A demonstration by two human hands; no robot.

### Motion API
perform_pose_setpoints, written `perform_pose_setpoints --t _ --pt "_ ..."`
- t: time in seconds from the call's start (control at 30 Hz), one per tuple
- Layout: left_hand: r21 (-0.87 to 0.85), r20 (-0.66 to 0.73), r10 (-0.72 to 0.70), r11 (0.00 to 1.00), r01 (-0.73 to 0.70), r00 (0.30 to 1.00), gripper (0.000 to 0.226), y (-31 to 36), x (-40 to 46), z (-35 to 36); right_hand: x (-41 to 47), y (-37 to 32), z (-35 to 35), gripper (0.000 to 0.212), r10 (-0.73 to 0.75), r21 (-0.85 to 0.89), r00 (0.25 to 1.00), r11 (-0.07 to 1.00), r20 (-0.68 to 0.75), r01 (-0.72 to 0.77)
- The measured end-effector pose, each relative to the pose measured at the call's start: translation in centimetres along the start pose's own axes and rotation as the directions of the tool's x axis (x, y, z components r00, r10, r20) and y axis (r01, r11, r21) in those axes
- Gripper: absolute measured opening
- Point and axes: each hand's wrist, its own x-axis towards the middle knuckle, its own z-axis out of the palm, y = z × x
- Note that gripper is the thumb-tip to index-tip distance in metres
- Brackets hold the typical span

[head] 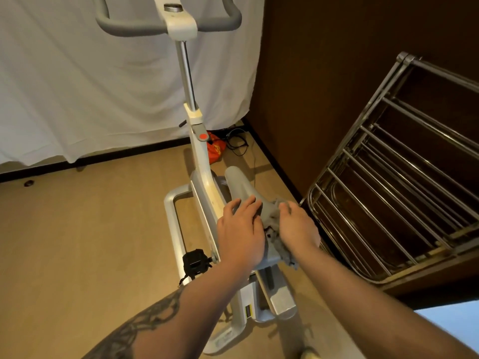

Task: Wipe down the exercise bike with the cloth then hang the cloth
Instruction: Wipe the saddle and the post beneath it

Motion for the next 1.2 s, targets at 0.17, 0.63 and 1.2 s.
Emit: perform_pose_setpoints --t 0.17,0.63,1.2 --pt "-0.007 -0.002 0.02 1.0 -0.02 1.0 0.038 0.2 0.1 -0.2 -2.3 1.2 1.0 0.039 -0.081 0.055 0.986 0.994 -0.147 0.09" --pt "-0.029 0.001 -0.003 1.0 0.003 1.0 0.037 0.2 -0.1 -0.3 -1.3 1.4 1.8 0.038 0.297 0.571 0.953 0.793 -0.055 -0.214" --pt "-0.017 -0.011 0.021 1.0 -0.021 1.0 0.036 0.0 -0.1 0.0 -0.3 2.0 1.2 0.041 0.28 0.507 0.96 0.826 0.009 -0.246"
